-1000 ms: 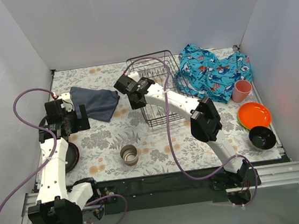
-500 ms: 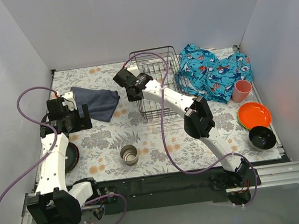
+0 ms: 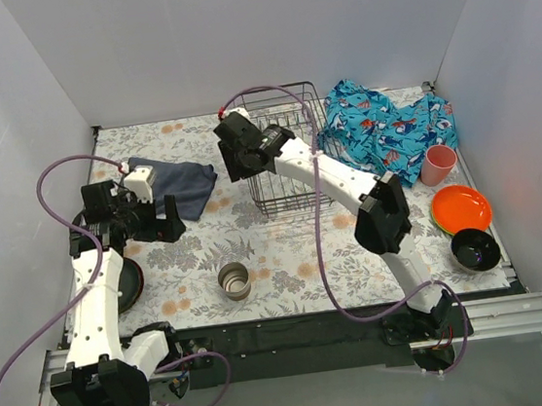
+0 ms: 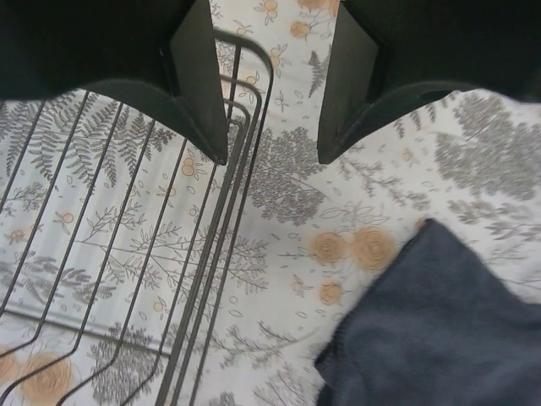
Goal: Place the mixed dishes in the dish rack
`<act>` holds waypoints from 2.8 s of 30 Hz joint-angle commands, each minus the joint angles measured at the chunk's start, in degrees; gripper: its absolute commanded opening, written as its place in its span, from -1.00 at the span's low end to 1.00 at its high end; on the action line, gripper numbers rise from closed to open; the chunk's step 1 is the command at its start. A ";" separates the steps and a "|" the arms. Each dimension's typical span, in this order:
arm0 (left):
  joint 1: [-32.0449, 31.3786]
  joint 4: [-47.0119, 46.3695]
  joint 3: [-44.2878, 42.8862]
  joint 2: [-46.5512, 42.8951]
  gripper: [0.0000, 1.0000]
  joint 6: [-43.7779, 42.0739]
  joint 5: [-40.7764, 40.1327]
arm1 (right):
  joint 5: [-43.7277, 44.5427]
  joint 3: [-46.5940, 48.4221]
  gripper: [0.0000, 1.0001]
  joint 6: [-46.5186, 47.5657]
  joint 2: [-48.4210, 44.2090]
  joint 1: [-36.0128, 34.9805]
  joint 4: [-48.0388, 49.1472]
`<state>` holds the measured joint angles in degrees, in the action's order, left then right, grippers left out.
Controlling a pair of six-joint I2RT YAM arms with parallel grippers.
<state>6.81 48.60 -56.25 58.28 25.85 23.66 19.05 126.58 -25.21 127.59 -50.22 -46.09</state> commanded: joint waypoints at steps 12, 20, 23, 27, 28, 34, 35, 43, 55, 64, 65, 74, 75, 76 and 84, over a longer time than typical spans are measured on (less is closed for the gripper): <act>-19.10 8.99 1.23 15.09 0.31 -12.94 8.97 | -28.36 -33.32 0.36 22.83 -38.45 6.00 6.80; -26.93 5.72 0.61 21.08 0.12 -10.38 4.30 | -26.34 -42.73 0.40 21.44 -46.20 11.19 7.33; -27.99 5.19 0.96 22.83 0.01 -10.38 1.40 | -27.48 -44.49 0.38 20.47 -46.73 13.74 7.50; -29.13 5.19 1.58 24.95 -0.28 -11.43 -0.46 | -29.85 -45.90 0.36 18.98 -46.73 15.58 7.50; -29.39 5.45 1.06 25.21 -0.39 -11.95 -0.54 | -30.73 -46.16 0.36 18.62 -46.64 16.28 7.41; -30.01 11.42 -5.52 22.67 -1.00 -13.10 1.65 | -40.92 -41.96 0.36 15.82 -41.74 19.71 5.66; -30.10 12.82 -8.58 21.71 -1.00 -13.19 1.57 | -42.93 -40.12 0.36 14.85 -41.02 20.24 5.66; -31.59 3.38 -14.78 4.44 -1.00 -12.31 -13.16 | -76.23 -31.05 0.44 5.11 -29.18 26.65 15.20; -47.93 -46.72 9.28 -6.43 -1.00 -34.96 -45.44 | -87.96 -31.06 0.83 -28.56 -20.28 28.25 34.13; -58.30 -82.32 21.70 -0.82 -1.00 -60.28 -52.57 | -84.35 -32.01 0.92 -30.69 -20.45 26.22 30.80; -59.10 -86.79 22.40 -0.11 -1.00 -62.21 -52.84 | -84.61 -32.28 0.92 -30.51 -20.28 26.14 30.53; -63.41 -94.30 23.29 5.88 -1.00 -65.31 -54.95 | -83.56 -28.68 0.92 -29.98 -17.03 25.96 30.09; -63.50 -94.48 23.29 5.97 -1.00 -65.22 -54.95 | -83.47 -28.33 0.91 -29.64 -16.85 25.70 30.00; -63.50 -94.65 23.55 6.05 -1.00 -65.31 -54.95 | -83.47 -28.32 0.91 -29.54 -16.85 25.52 29.91; -64.37 -93.25 23.38 6.41 -1.00 -63.47 -53.99 | -83.82 -27.10 0.90 -30.33 -15.71 23.59 32.10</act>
<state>-56.73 -41.34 -32.60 65.19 -38.13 -30.65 -63.72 95.66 -55.20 111.18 -25.41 -16.45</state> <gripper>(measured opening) 0.055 0.949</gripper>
